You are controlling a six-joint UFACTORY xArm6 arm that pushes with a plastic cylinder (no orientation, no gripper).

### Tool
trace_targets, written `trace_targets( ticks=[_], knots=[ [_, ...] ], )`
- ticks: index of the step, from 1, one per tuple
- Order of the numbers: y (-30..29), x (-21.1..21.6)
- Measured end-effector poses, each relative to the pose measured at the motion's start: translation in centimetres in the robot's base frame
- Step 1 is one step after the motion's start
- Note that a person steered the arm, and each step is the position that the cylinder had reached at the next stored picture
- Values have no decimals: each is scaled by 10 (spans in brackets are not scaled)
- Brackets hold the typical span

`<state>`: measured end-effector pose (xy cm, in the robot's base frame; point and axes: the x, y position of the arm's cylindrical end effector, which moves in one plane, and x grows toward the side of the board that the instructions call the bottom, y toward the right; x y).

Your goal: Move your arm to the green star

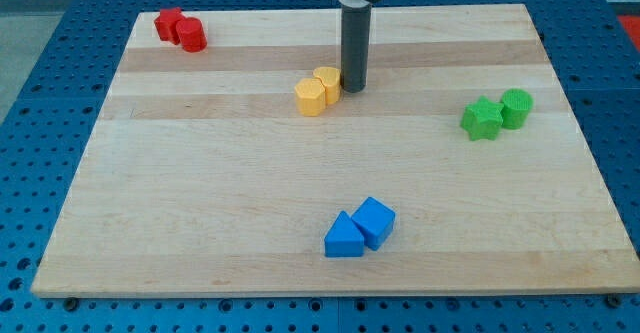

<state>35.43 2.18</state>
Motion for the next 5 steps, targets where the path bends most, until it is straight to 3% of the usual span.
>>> trace_targets(
  ticks=[4,5],
  knots=[
    [25,3],
    [27,22]
  ],
)
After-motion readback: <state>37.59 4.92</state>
